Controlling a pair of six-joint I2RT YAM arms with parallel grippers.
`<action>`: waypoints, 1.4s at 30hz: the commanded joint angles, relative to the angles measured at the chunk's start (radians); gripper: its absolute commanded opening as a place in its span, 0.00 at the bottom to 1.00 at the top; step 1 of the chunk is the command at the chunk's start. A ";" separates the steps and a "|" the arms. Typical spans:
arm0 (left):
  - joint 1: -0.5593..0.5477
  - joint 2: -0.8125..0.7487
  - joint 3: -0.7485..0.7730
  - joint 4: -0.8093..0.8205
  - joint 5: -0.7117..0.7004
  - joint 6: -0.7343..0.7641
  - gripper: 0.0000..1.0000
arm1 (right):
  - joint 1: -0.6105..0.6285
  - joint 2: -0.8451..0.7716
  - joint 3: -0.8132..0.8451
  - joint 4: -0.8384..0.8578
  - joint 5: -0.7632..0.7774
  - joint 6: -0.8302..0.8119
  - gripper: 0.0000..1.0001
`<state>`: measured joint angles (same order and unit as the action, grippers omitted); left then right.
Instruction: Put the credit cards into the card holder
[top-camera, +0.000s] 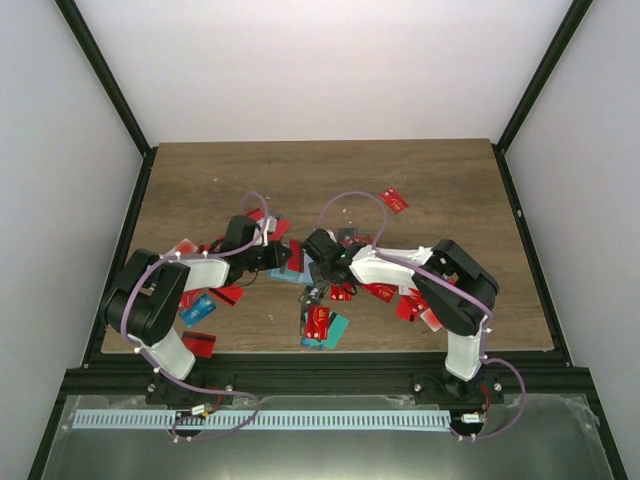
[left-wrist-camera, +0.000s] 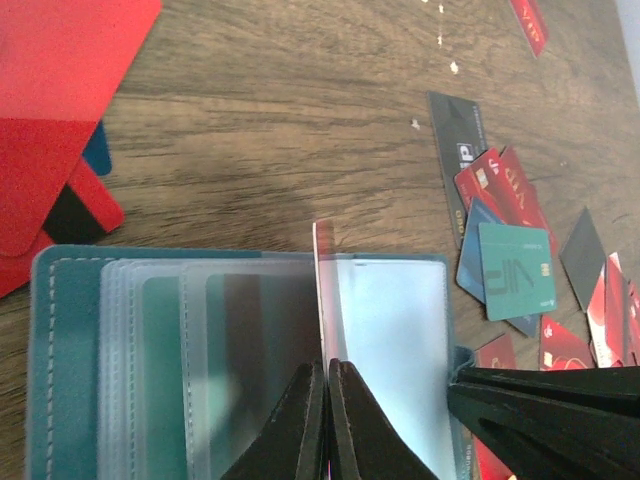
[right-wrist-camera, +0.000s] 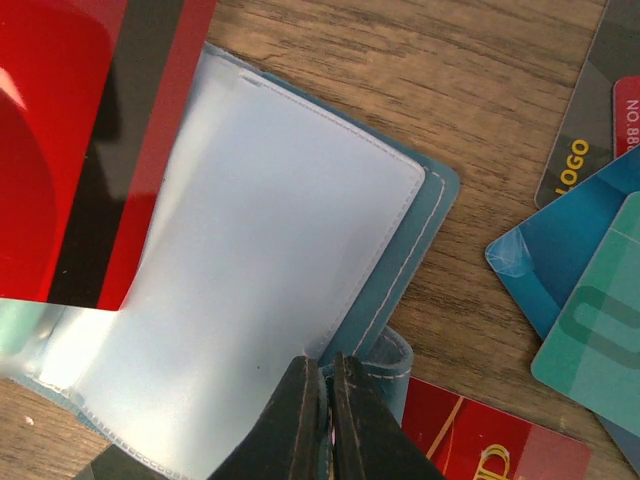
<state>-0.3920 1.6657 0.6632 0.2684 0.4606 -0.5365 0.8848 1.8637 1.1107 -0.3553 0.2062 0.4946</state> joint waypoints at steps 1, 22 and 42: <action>0.004 0.002 -0.016 -0.087 -0.023 0.044 0.04 | -0.003 0.024 -0.037 -0.039 -0.013 0.020 0.01; 0.003 0.055 0.037 -0.026 -0.114 0.041 0.04 | -0.003 0.039 -0.040 -0.030 -0.021 0.022 0.01; -0.059 -0.055 -0.116 -0.022 -0.060 -0.006 0.04 | -0.004 0.039 -0.038 -0.029 -0.031 0.028 0.01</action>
<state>-0.4438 1.6157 0.5739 0.3088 0.3866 -0.5510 0.8848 1.8595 1.0996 -0.3397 0.2054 0.5102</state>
